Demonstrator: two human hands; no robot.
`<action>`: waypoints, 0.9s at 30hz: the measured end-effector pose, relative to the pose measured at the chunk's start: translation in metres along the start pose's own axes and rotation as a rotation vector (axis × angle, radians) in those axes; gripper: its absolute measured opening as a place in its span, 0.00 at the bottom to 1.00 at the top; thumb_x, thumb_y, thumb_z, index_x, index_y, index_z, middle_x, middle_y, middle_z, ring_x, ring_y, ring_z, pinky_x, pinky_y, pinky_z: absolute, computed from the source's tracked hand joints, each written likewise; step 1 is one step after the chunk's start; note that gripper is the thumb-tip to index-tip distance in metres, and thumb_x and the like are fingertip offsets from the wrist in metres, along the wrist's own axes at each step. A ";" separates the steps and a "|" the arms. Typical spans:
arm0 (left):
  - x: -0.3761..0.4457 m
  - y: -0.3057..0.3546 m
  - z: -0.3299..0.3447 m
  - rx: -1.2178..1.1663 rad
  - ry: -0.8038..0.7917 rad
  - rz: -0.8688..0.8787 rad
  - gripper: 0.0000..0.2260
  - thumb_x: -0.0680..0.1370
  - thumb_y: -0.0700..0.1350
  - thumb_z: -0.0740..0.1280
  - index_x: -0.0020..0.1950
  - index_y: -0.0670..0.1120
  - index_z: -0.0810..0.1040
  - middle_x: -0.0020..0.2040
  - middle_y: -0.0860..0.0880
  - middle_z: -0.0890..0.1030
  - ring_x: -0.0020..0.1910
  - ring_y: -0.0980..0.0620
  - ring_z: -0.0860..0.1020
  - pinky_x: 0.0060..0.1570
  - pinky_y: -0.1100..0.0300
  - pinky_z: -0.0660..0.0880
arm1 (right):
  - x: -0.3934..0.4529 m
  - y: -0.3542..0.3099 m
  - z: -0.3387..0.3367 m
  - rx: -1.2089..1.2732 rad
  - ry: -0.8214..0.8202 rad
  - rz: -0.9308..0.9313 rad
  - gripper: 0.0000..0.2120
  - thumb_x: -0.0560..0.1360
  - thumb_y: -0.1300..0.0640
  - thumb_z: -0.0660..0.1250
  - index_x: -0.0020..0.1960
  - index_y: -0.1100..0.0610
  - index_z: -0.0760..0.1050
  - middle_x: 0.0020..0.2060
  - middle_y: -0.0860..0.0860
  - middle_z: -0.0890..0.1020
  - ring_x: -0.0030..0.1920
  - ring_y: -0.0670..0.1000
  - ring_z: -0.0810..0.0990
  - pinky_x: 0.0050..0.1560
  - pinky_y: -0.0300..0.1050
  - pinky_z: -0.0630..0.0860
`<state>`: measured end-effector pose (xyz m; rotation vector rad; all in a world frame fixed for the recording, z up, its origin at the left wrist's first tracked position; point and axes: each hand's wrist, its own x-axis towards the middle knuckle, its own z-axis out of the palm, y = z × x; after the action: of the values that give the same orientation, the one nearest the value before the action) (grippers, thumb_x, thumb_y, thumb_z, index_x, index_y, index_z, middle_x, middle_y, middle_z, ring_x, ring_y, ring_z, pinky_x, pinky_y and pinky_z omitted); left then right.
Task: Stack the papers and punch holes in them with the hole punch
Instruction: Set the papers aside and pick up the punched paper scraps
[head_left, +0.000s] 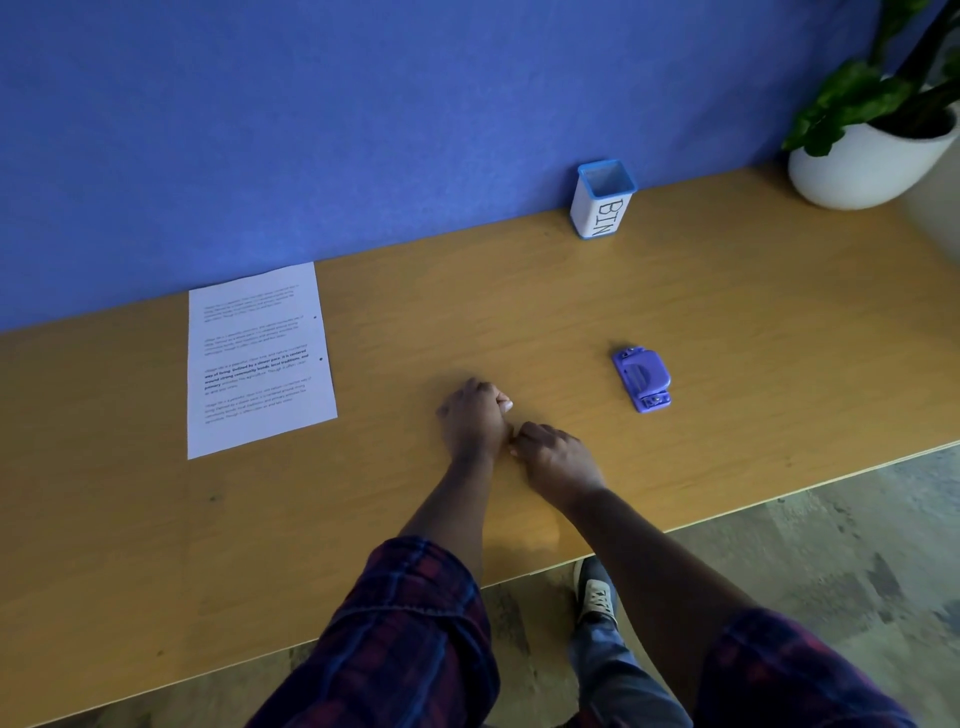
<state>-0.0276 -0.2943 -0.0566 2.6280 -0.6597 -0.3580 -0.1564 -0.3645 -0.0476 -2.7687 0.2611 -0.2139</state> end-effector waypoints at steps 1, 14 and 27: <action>0.001 0.000 0.001 0.024 -0.012 0.016 0.05 0.80 0.48 0.67 0.53 0.52 0.82 0.59 0.52 0.79 0.61 0.48 0.78 0.59 0.50 0.71 | -0.001 -0.001 0.001 -0.018 -0.014 -0.007 0.03 0.74 0.65 0.69 0.45 0.61 0.82 0.41 0.56 0.82 0.39 0.59 0.83 0.37 0.52 0.82; 0.008 -0.020 -0.013 -0.131 -0.099 0.056 0.12 0.75 0.34 0.68 0.57 0.42 0.76 0.58 0.45 0.79 0.57 0.46 0.79 0.54 0.57 0.73 | 0.016 0.005 0.003 -0.046 -0.315 0.114 0.13 0.79 0.60 0.58 0.62 0.60 0.73 0.58 0.58 0.76 0.55 0.59 0.79 0.54 0.52 0.77; 0.008 -0.025 -0.021 -0.501 -0.056 -0.124 0.03 0.74 0.37 0.71 0.43 0.44 0.83 0.40 0.51 0.85 0.40 0.54 0.82 0.40 0.66 0.74 | 0.026 0.016 -0.007 0.498 -0.049 0.477 0.07 0.71 0.71 0.62 0.44 0.62 0.76 0.41 0.56 0.83 0.43 0.57 0.81 0.43 0.42 0.72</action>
<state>-0.0037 -0.2718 -0.0501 2.1878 -0.3636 -0.5556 -0.1350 -0.3870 -0.0436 -2.1448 0.7322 -0.0723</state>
